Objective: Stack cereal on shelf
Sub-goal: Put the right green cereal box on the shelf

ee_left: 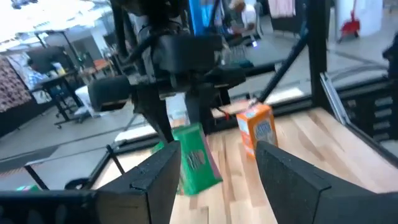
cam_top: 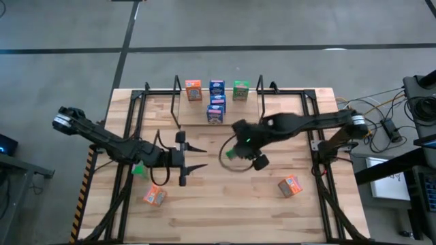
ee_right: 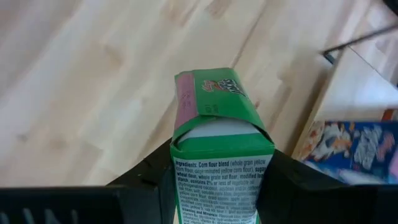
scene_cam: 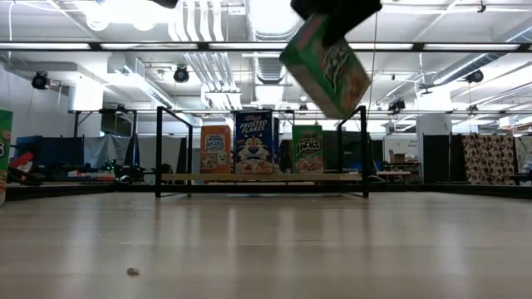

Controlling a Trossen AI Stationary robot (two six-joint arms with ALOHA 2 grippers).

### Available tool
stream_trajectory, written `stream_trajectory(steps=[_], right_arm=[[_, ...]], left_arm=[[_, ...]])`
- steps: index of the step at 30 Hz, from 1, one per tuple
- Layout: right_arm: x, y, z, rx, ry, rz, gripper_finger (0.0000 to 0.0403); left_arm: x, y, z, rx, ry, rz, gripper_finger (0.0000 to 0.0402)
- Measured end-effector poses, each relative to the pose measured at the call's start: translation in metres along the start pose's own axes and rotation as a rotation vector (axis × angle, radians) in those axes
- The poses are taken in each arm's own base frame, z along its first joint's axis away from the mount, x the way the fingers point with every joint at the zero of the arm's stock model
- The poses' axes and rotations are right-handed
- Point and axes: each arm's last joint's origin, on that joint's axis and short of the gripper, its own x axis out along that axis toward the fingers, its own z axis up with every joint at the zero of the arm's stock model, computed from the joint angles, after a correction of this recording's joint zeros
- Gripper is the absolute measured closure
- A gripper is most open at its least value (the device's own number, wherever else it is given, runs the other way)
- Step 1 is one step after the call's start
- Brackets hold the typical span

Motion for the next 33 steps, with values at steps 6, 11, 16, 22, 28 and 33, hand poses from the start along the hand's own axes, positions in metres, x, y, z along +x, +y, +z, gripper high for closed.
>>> stream_trajectory(steps=[6,11,16,22,28,33], right_arm=[[-0.032,-0.005,-0.023,0.191,-0.202,-0.088,0.0254],[-0.037,-0.004,-0.037,0.279,-0.427,-0.197,0.0255],[-0.026,0.003,-0.048,0.329,-0.661,-0.276,0.0255],[-0.009,0.009,-0.058,0.345,-0.812,-0.325,0.0255],[-0.004,0.011,-0.061,0.344,-0.833,-0.332,0.0255],[-0.003,0.012,-0.063,0.344,-0.829,-0.331,0.0255]], left_arm=[[0.0,0.007,-0.011,-0.035,-0.043,0.04,0.0204],[0.002,0.013,-0.016,-0.057,-0.055,0.072,0.0174],[0.013,0.014,-0.021,-0.068,-0.079,0.096,0.0135],[0.034,0.019,-0.034,-0.081,-0.125,0.161,0.011],[0.051,0.023,-0.052,-0.096,-0.12,0.204,0.0109],[0.06,0.026,-0.065,-0.107,-0.109,0.215,0.0109]])
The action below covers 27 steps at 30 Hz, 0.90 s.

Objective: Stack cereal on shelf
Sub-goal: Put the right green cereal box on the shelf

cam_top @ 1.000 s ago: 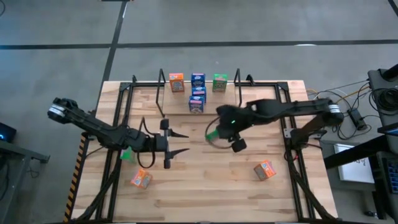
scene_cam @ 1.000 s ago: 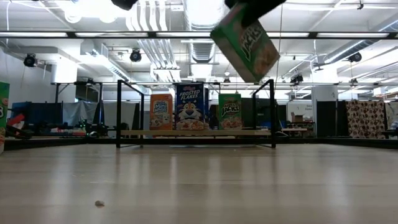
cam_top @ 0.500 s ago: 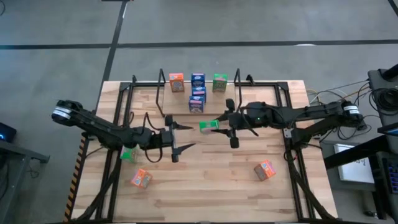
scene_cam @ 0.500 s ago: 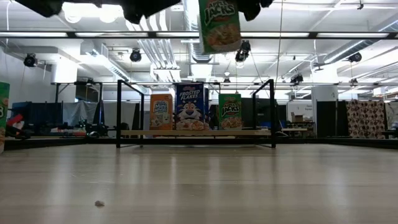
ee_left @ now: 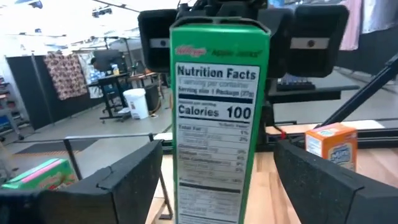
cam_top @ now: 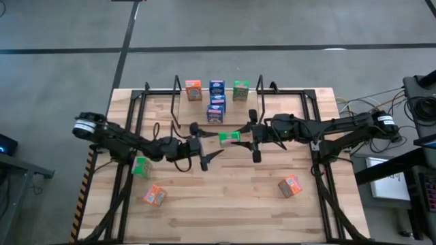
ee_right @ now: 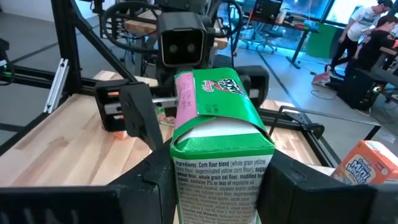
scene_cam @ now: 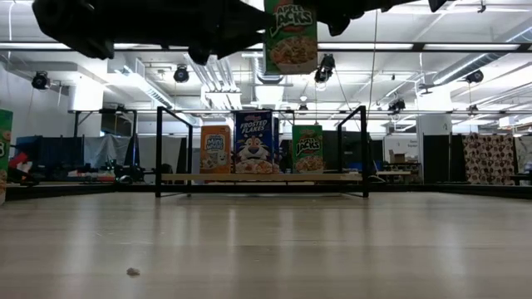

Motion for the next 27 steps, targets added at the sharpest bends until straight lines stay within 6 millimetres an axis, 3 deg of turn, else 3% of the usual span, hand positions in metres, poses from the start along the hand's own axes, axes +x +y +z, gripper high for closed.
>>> stream_trajectory(steps=[12,27], right_arm=[[0.0,0.0,0.001,-0.003,-0.006,0.003,0.0255],[0.0,0.0,0.0,0.055,0.001,0.004,0.0241]], left_arm=[[0.012,0.007,-0.021,-0.027,0.012,-0.019,0.0125],[0.013,0.006,-0.022,-0.026,0.006,-0.032,0.0198]])
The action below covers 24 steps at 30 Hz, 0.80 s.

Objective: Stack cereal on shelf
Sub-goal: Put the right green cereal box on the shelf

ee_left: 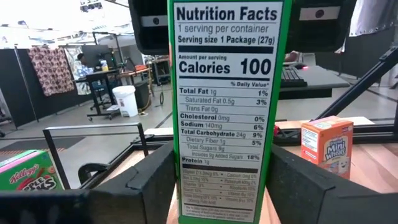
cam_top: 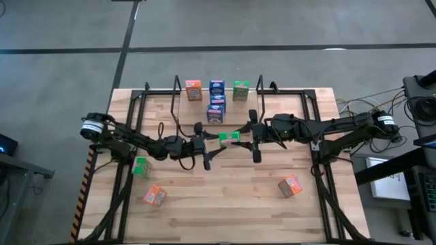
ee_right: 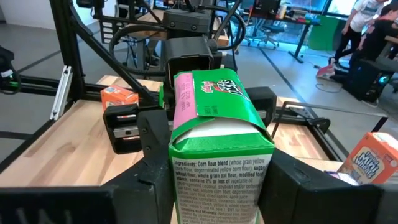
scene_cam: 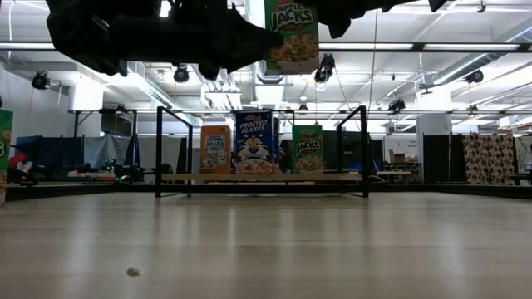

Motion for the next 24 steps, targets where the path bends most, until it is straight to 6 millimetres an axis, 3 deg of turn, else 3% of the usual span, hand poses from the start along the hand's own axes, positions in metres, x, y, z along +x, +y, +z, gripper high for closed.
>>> stream_trajectory(steps=[7,13,24], right_arm=[[0.0,0.0,0.0,0.023,0.004,0.0,0.0195],[-0.002,0.0,0.001,0.026,0.006,-0.003,0.0178],[-0.009,-0.006,0.035,0.064,0.26,-0.044,0.0177]], left_arm=[[0.0,0.0,0.0,-0.001,-0.004,0.001,0.0215],[0.0,0.0,0.001,-0.001,-0.004,0.001,0.0218],[-0.001,0.0,-0.01,0.04,0.112,0.03,0.0219]])
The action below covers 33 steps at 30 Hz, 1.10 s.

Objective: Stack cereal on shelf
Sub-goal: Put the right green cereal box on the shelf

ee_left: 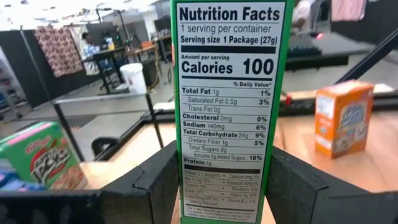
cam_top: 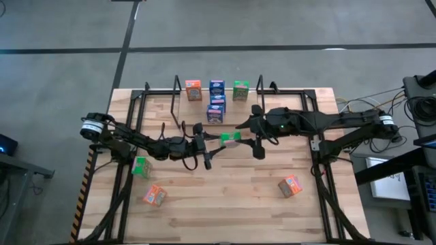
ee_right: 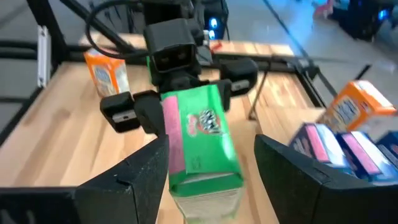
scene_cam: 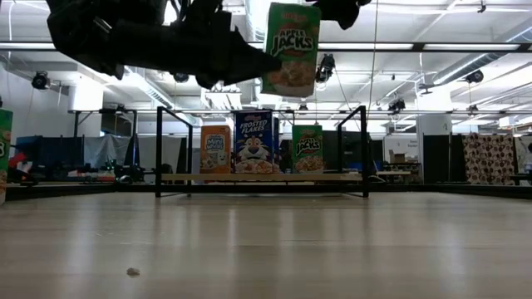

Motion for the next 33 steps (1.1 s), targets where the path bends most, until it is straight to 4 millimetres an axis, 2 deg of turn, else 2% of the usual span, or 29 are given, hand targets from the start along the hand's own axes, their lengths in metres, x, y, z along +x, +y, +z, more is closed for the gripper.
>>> stream_trajectory(steps=[5,13,19,27,33], right_arm=[[0.007,-0.001,0.012,-0.012,0.135,-0.006,0.0176],[0.039,-0.001,0.024,-0.067,0.331,0.006,0.0177],[0.055,-0.001,0.034,-0.097,0.426,0.02,0.0177],[0.059,-0.002,0.044,-0.098,0.489,0.025,0.0177],[0.055,-0.002,0.046,-0.088,0.504,0.023,0.0177]], left_arm=[[0.0,0.001,-0.001,0.013,0.014,0.02,0.0219],[0.0,0.001,-0.001,0.015,0.015,0.026,0.0219],[0.0,0.001,-0.002,0.017,0.021,0.026,0.0219],[0.0,0.002,-0.005,0.029,0.05,0.041,0.0219],[0.0,0.003,-0.007,0.039,0.076,0.065,0.0219]])
